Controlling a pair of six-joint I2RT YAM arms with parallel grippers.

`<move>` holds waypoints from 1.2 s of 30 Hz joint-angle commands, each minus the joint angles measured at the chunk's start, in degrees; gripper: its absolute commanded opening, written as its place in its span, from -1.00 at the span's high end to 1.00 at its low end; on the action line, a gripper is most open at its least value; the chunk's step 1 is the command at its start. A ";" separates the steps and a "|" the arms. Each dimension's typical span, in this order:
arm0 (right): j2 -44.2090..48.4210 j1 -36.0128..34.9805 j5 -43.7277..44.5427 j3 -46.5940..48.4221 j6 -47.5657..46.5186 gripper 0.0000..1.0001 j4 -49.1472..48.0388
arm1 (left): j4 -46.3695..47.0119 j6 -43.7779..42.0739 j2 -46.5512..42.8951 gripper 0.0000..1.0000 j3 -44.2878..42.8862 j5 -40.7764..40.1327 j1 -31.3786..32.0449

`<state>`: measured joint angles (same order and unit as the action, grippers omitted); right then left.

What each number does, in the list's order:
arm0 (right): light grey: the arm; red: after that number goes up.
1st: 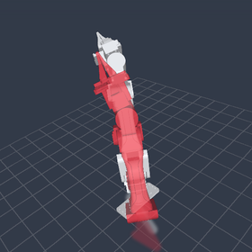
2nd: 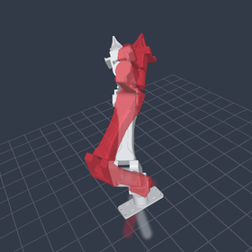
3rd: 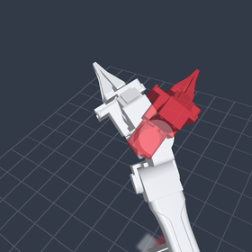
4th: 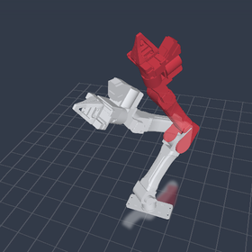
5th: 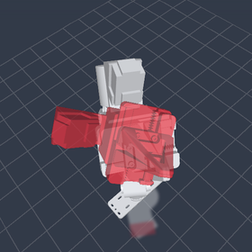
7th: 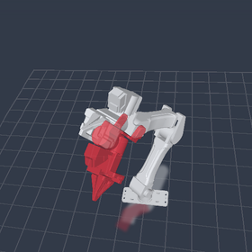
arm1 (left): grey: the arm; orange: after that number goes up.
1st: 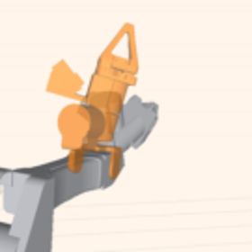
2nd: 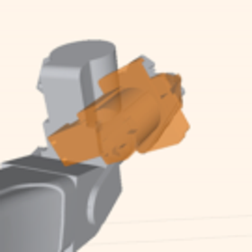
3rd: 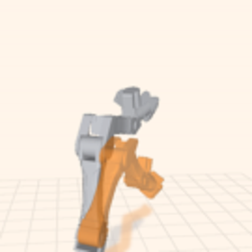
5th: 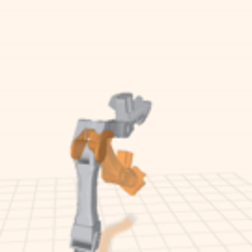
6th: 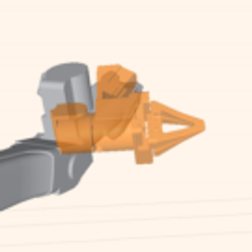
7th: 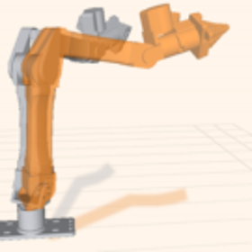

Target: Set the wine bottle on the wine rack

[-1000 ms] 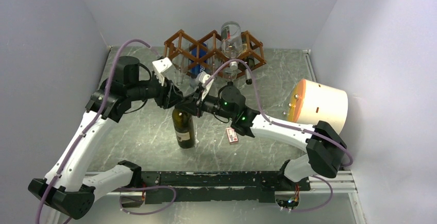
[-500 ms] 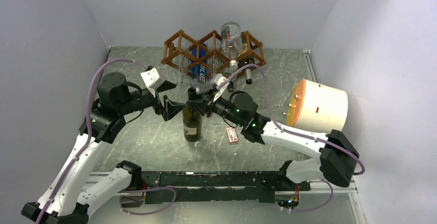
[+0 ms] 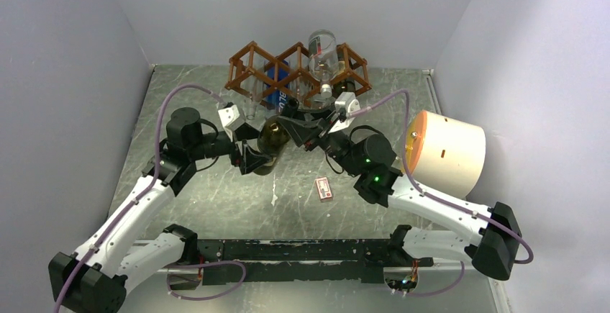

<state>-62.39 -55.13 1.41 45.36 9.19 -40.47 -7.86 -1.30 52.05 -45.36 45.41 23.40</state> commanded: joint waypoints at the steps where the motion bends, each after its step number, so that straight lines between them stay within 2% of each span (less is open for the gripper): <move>1: 2.13 0.16 1.08 5.05 2.95 1.00 -7.97 | 12.54 3.03 1.36 -0.82 2.16 7.69 0.34; 7: 2.38 0.24 0.23 6.20 4.86 1.00 -8.72 | 27.79 8.57 1.17 -0.83 8.95 15.22 1.14; 10: 2.74 0.16 -0.63 6.24 5.84 1.00 -8.78 | 28.47 7.80 2.28 -0.80 9.09 17.07 1.92; 14: 3.29 0.22 -0.67 5.45 7.06 1.00 -9.48 | 28.42 7.63 4.31 -0.83 7.75 15.48 3.70; 17: 3.91 0.18 -0.37 4.17 7.74 1.00 -10.87 | 33.83 10.51 6.16 -0.88 7.60 15.47 4.92; 18: 4.06 0.20 -0.28 3.93 7.83 1.00 -11.04 | 35.68 11.69 6.74 -0.96 7.72 15.61 5.25; 20: 4.42 0.20 -0.22 3.66 7.93 1.00 -10.68 | 37.85 12.90 7.75 -0.95 7.64 16.12 5.82; 22: 4.76 0.20 -0.26 3.61 7.89 1.00 -10.04 | 36.42 11.05 7.91 -0.78 7.02 15.83 5.99; 24: 5.40 0.20 -0.30 3.57 7.94 1.00 -9.04 | 35.25 9.18 7.30 -0.47 6.66 13.80 6.17; 27: 6.38 0.20 -0.95 3.80 8.12 1.00 -6.21 | 33.20 5.76 5.99 0.33 5.56 11.06 6.15; 28: 6.79 0.20 -1.00 3.98 8.16 1.00 -4.28 | 30.71 3.48 5.17 0.82 4.23 9.69 6.21; 29: 7.39 0.20 -0.68 4.52 8.35 1.00 -1.41 | 26.79 0.51 4.47 0.86 2.47 7.39 6.18; 30: 7.83 0.20 -0.44 5.03 8.53 0.96 1.65 | 21.51 -2.79 3.78 0.86 0.62 5.70 6.22; 31: 8.34 0.20 -0.20 5.76 8.49 0.74 5.33 | 18.11 -6.55 3.09 0.86 -0.87 4.22 6.18; 34: 10.67 0.20 -0.49 7.43 7.72 -0.08 16.16 | 12.30 -15.70 0.64 0.86 -3.78 -2.94 6.17; 36: 12.65 0.16 -0.93 8.49 6.37 -0.39 23.37 | 8.67 -22.04 -0.68 0.86 -5.50 -7.18 6.18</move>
<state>-54.24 -55.11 0.05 50.48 16.16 -30.61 5.96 -6.37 55.64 -44.47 50.30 30.06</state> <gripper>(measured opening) 0.561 0.789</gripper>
